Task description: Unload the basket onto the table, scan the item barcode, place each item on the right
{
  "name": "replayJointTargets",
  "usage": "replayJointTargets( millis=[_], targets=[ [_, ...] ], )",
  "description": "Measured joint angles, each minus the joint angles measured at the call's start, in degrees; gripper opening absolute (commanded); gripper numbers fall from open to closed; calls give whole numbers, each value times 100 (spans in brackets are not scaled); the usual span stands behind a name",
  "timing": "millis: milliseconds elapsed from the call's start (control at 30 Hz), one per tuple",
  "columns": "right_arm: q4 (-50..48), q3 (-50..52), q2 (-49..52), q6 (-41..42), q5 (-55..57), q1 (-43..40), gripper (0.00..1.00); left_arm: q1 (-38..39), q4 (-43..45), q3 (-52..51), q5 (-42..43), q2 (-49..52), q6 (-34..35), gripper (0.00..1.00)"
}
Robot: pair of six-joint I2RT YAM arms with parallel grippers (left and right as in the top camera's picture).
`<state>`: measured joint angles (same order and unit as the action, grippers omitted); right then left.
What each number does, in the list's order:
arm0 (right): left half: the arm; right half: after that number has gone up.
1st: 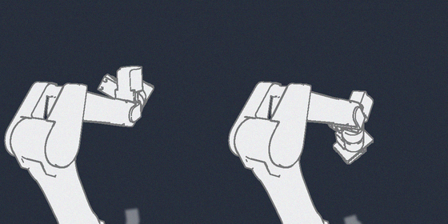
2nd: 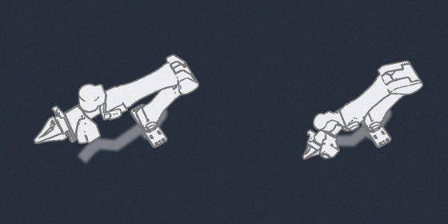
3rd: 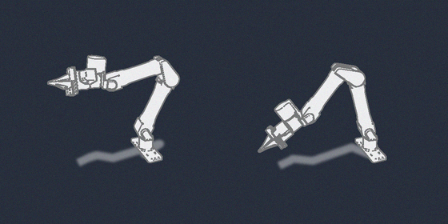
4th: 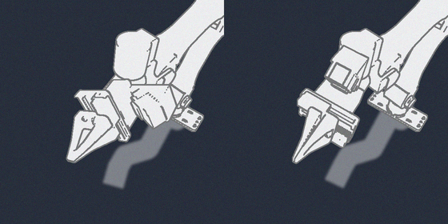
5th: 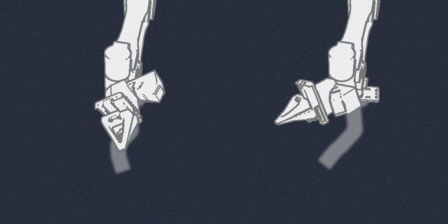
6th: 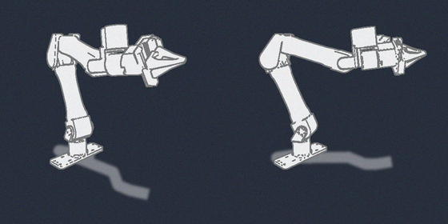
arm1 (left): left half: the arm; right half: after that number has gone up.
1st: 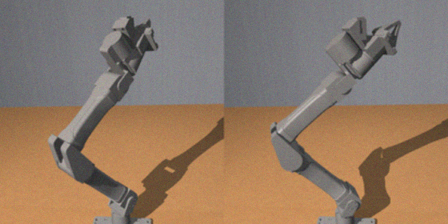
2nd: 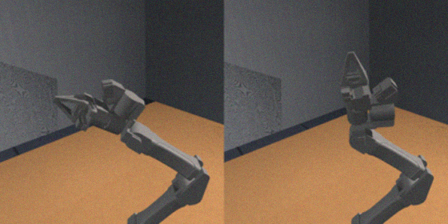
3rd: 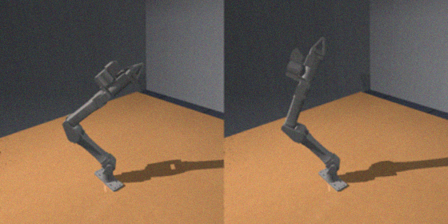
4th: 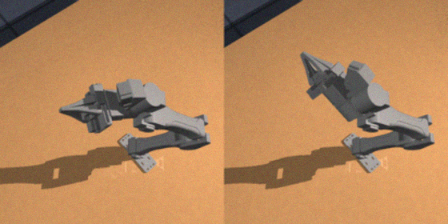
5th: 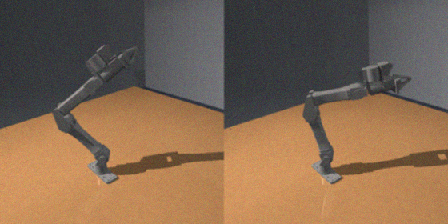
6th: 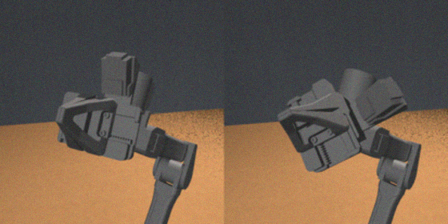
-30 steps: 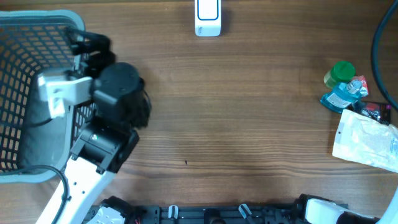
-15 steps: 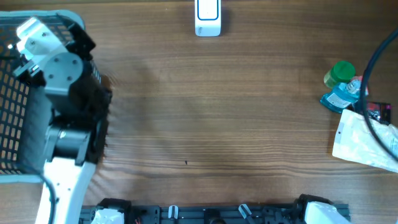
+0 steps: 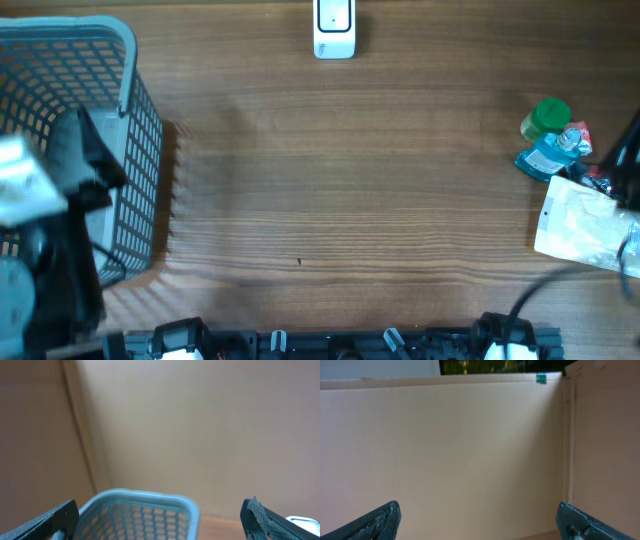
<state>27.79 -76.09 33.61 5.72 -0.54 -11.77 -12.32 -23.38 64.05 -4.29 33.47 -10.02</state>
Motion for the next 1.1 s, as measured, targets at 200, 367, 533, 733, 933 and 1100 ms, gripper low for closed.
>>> replayJointTargets(
  millis=[200,367,533,733,933,1100],
  targets=[
    [-105,507,-1757,0,-2,39,100,-96,61,-463,1054,-1360,-4,100],
    [2,459,-2498,46,-2,190,100,282,315,-990,1412,-2251,2,100],
    [219,472,-2857,297,-2,214,100,398,387,-1078,1532,-2870,0,100],
    [308,470,-3252,501,-2,214,100,417,387,-1078,1578,-3259,0,100],
    [310,470,-3268,557,-2,214,100,417,151,-1095,1665,-3272,0,100],
    [306,468,-3268,584,-2,205,100,417,216,-1099,1727,-3272,0,100]
  ],
)
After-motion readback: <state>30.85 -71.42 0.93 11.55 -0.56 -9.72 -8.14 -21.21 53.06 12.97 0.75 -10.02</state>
